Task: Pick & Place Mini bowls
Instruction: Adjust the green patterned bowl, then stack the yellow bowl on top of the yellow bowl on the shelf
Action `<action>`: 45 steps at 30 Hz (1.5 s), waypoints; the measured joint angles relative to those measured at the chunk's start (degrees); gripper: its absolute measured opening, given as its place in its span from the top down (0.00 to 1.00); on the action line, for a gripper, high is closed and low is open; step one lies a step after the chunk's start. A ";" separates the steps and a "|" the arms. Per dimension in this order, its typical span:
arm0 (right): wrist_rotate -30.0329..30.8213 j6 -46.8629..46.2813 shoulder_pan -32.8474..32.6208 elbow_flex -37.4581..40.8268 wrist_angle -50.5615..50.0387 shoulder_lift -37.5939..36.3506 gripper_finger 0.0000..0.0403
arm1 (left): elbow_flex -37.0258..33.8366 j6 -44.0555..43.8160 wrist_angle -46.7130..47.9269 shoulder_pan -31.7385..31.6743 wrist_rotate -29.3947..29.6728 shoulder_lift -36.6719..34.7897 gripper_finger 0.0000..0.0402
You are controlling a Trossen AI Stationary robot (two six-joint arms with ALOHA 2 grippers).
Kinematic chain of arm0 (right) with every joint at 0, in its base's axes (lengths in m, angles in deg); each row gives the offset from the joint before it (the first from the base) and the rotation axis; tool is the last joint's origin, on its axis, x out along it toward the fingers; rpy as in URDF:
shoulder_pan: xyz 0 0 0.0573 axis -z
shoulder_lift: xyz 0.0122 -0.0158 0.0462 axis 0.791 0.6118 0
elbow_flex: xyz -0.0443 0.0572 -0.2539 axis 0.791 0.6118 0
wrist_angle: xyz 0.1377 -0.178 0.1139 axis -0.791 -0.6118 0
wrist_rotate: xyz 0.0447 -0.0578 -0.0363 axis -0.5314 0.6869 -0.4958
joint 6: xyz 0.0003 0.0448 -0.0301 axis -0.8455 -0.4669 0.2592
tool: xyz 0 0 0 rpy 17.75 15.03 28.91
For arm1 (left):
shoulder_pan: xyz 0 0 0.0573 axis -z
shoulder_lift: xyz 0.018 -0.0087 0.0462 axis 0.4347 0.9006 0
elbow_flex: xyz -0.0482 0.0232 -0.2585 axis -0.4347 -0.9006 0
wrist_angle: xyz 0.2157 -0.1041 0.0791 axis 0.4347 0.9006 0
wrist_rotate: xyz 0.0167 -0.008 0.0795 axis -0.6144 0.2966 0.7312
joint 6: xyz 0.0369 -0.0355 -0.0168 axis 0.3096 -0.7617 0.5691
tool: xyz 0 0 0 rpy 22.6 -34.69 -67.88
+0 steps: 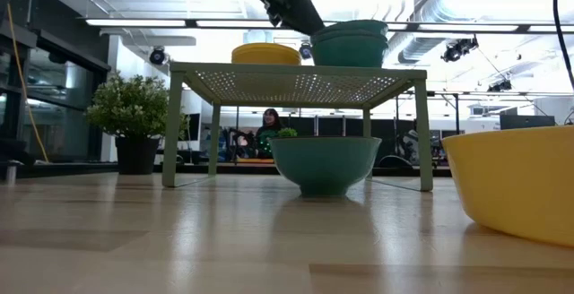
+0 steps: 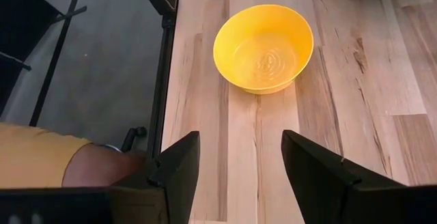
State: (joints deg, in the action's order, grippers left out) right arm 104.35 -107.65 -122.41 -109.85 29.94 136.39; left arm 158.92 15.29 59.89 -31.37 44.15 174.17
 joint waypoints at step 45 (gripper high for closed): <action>-6.01 24.89 17.11 0.00 16.48 8.88 0.52 | 6.70 7.30 21.20 7.73 2.91 -0.70 0.84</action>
State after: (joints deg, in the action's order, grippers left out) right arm 98.34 -82.76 -105.29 -109.85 46.42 145.27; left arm 165.62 22.59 81.09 -23.64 47.07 173.47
